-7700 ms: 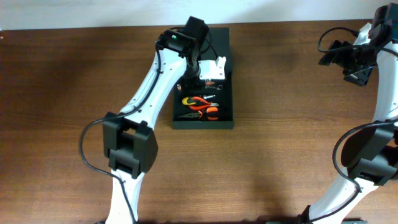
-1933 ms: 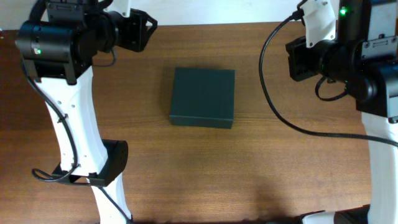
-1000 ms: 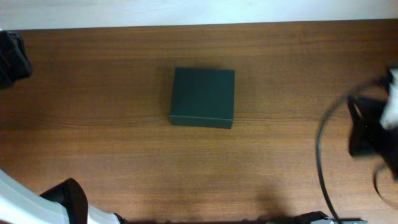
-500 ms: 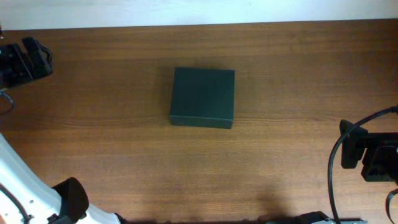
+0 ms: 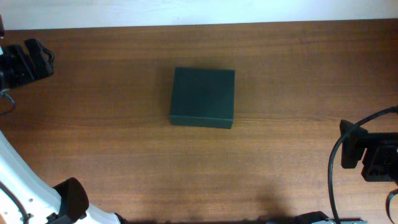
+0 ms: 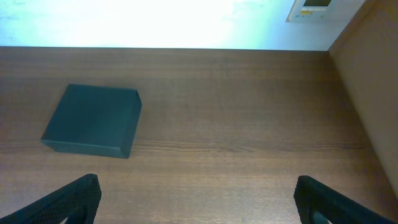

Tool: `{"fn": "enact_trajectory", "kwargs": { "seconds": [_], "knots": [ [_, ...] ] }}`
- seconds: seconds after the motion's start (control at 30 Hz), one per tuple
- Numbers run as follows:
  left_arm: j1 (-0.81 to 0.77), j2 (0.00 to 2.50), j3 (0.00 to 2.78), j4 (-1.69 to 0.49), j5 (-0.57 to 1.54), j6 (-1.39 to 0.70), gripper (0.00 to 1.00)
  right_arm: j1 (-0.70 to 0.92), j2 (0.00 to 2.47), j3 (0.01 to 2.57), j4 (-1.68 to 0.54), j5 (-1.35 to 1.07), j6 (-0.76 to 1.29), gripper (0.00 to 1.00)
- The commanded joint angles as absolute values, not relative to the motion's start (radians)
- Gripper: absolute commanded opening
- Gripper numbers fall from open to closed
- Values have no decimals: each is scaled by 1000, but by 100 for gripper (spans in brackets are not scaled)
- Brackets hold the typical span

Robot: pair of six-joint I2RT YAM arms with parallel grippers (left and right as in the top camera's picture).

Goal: Pack container

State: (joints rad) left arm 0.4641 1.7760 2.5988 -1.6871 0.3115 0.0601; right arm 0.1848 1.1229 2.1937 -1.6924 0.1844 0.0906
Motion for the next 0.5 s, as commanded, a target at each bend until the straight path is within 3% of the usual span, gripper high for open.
{"fn": "enact_trajectory", "kwargs": {
  "seconds": [0.0,0.47],
  "knots": [
    [461,1773,2593,-1687,326,53,99,190,1126,2196,-1698,203,94,99],
    [461,1773,2593,-1687,326,53,99,122,1065,2114,-1633,243,83,99]
  ]
}}
